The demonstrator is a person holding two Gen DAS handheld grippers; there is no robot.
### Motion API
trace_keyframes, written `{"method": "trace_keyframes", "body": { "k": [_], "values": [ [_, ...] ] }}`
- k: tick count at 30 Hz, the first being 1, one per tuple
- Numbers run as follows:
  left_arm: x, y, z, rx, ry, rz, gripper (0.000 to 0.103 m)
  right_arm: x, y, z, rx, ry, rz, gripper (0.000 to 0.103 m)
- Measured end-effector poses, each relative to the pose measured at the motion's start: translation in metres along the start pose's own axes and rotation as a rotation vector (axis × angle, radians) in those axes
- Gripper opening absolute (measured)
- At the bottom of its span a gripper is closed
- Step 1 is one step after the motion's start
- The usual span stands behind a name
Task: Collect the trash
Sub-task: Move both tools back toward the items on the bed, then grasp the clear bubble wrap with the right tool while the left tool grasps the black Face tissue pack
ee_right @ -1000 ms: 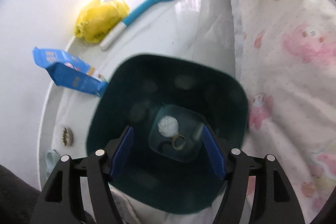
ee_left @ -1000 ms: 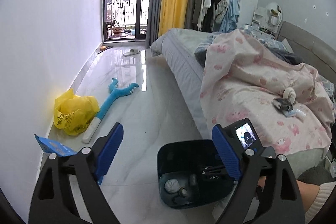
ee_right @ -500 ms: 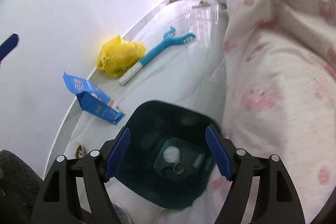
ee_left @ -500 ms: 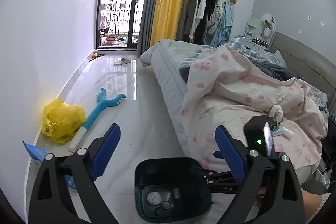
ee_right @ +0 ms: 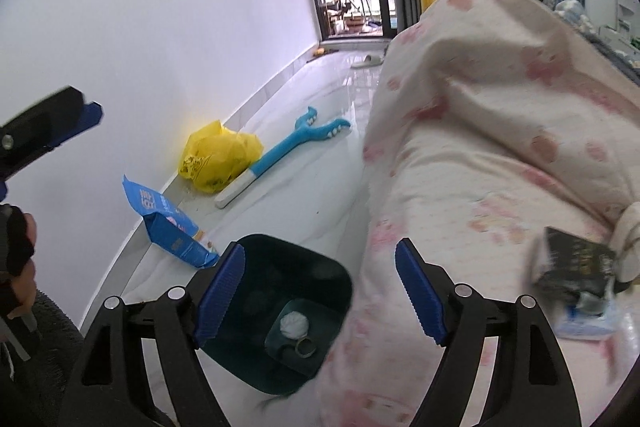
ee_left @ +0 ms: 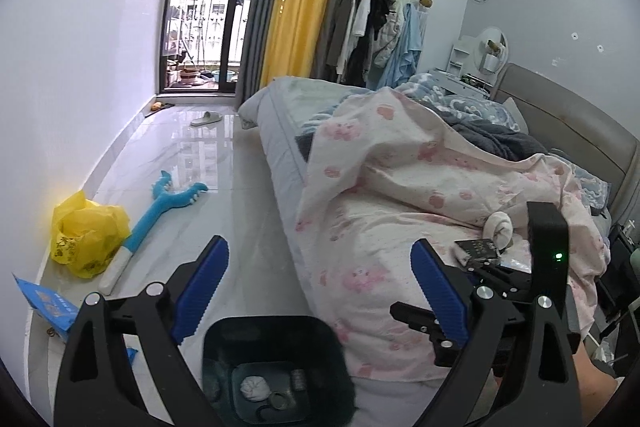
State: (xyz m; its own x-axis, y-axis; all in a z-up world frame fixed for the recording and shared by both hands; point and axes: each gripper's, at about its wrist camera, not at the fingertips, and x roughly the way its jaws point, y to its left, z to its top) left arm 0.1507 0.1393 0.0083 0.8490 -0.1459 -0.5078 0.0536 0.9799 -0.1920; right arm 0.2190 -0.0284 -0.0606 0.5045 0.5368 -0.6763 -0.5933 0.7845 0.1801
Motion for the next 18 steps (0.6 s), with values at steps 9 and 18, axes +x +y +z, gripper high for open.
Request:
{"method": "trace_keyframes", "body": {
  "k": [9,18],
  "values": [
    [0.027,-0.037,0.001,0.002,0.032,-0.019,0.094,-0.038,-0.034,-0.004,-0.074,-0.062,-0.026,0.079],
    [0.053,-0.075,-0.002,0.007,0.062,-0.053,0.094,-0.068,-0.090,-0.021,-0.056,-0.086,-0.071,0.079]
  ]
}}
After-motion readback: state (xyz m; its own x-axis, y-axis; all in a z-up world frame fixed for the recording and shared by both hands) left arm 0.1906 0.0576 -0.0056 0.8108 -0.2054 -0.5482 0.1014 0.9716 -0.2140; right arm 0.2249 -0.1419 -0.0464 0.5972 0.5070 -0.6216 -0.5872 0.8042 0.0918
